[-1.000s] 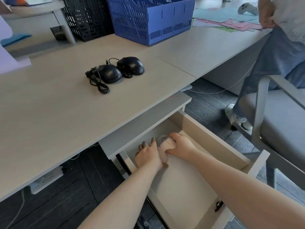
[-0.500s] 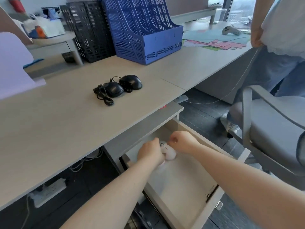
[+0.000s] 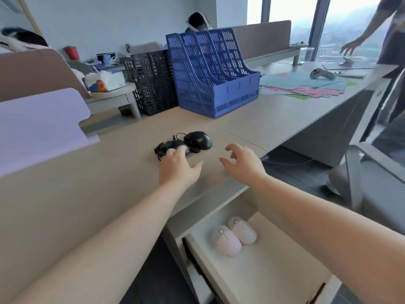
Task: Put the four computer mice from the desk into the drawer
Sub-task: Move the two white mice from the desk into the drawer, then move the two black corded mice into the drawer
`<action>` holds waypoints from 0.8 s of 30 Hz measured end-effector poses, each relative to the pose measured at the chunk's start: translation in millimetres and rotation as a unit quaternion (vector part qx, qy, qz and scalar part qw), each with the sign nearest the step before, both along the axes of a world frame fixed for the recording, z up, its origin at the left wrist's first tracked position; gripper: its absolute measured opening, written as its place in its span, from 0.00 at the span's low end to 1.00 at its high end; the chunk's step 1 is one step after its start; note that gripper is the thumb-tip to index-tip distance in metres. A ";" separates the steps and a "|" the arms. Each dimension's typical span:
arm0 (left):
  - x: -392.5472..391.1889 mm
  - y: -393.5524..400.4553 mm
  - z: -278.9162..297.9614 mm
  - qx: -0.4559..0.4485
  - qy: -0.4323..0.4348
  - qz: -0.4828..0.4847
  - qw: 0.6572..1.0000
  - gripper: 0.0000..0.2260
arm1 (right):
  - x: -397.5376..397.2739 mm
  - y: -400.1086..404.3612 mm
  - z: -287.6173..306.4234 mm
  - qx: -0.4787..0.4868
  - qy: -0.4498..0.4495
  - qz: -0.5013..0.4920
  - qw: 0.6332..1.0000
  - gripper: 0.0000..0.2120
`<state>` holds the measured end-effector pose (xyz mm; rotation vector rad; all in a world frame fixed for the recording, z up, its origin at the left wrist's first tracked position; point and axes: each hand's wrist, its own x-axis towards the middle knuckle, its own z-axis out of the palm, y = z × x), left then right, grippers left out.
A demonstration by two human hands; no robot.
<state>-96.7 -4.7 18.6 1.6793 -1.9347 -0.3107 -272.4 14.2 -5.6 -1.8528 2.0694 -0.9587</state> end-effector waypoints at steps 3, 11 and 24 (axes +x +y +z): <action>24.2 -39.4 -2.1 0.016 -0.019 0.044 0.999 0.32 | 10.4 -35.2 7.6 0.021 -0.017 0.006 1.000 0.25; 39.7 -110.2 -9.4 0.119 -0.055 0.014 0.991 0.45 | 36.6 -119.0 13.3 0.067 -0.050 0.020 0.996 0.33; 41.3 -125.3 -12.5 0.162 -0.059 -0.063 0.983 0.46 | 41.8 -130.1 6.2 0.061 -0.004 -0.003 0.998 0.33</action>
